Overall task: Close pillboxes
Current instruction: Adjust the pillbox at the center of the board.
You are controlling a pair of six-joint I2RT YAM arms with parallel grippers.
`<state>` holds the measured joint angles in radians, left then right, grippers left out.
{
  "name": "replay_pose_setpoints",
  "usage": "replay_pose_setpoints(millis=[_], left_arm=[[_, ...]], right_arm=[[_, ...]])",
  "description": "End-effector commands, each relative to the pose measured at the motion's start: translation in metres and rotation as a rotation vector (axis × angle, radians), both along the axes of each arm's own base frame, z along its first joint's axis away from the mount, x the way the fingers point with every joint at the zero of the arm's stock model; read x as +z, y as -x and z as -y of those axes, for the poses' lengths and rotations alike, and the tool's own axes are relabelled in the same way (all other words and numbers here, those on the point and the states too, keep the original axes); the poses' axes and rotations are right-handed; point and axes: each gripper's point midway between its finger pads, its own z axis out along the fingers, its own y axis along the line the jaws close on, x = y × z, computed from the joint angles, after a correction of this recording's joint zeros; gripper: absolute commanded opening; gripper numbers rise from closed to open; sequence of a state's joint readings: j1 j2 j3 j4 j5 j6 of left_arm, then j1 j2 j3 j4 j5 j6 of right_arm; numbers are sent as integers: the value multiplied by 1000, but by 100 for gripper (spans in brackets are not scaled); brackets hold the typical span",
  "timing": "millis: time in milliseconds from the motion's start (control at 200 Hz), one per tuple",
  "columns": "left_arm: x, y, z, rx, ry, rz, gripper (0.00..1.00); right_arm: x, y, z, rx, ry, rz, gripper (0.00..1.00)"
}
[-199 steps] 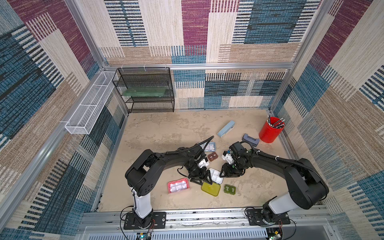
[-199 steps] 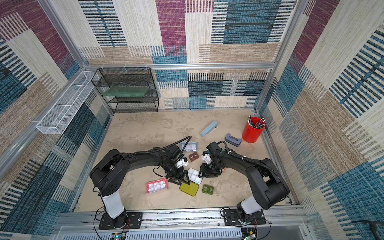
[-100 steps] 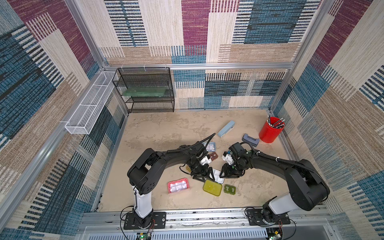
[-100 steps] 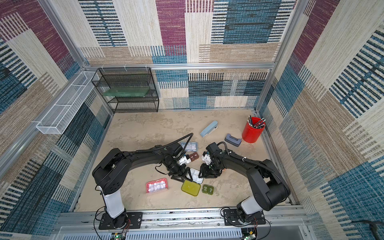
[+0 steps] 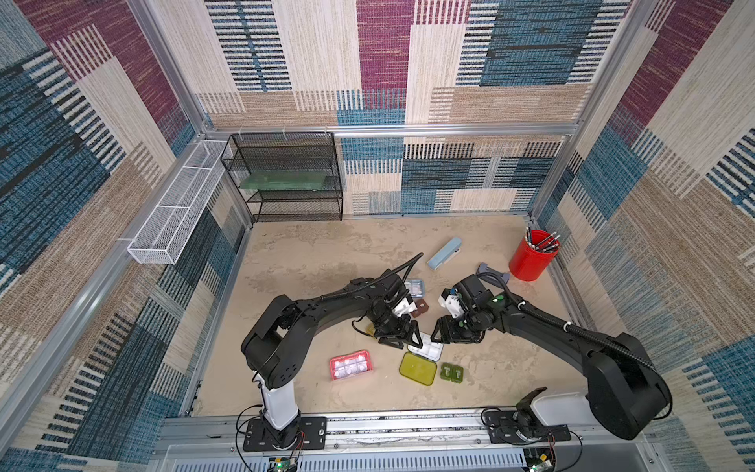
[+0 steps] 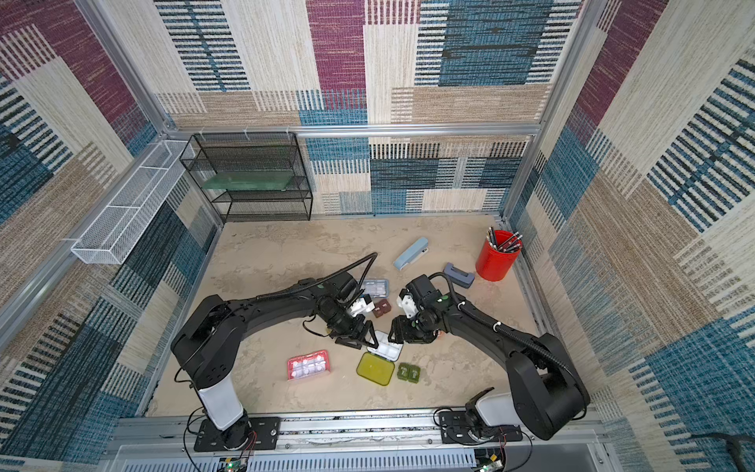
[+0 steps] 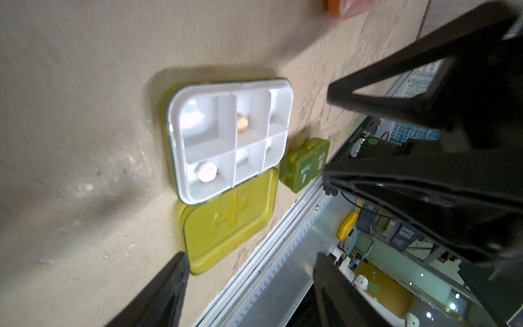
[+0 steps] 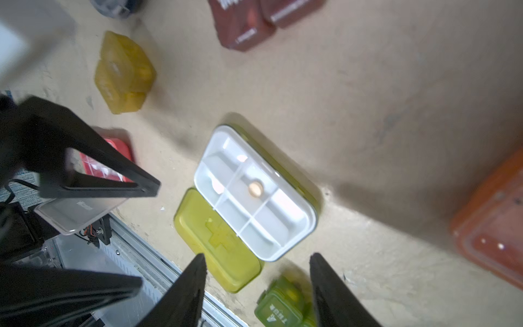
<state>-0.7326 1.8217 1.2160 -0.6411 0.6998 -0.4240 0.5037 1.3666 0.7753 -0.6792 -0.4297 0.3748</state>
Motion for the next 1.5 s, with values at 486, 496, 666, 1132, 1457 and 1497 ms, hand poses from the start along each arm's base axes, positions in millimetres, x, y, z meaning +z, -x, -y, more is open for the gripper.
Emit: replay_pose_setpoints(millis=[486,496,666,1132,1457,1497], left_arm=[[-6,-22,-12,63,-75,36,72],[-6,-22,-12,65,-74,37,72],[-4,-22,-19,89,-76,40,71],[5,-44,-16,73,-57,97,68],[3,-64,3,26,-39,111,67],[3,-65,4,23,-36,113,67]], right_arm=[[-14,-12,-25,-4,-86,-98,60],[-14,-14,-26,-3,-89,-96,61],[-4,-45,-52,32,-145,-79,60],[28,21,-43,51,-147,-65,58],[21,128,-57,161,-231,-170,56],[17,131,-58,165,-219,-177,57]])
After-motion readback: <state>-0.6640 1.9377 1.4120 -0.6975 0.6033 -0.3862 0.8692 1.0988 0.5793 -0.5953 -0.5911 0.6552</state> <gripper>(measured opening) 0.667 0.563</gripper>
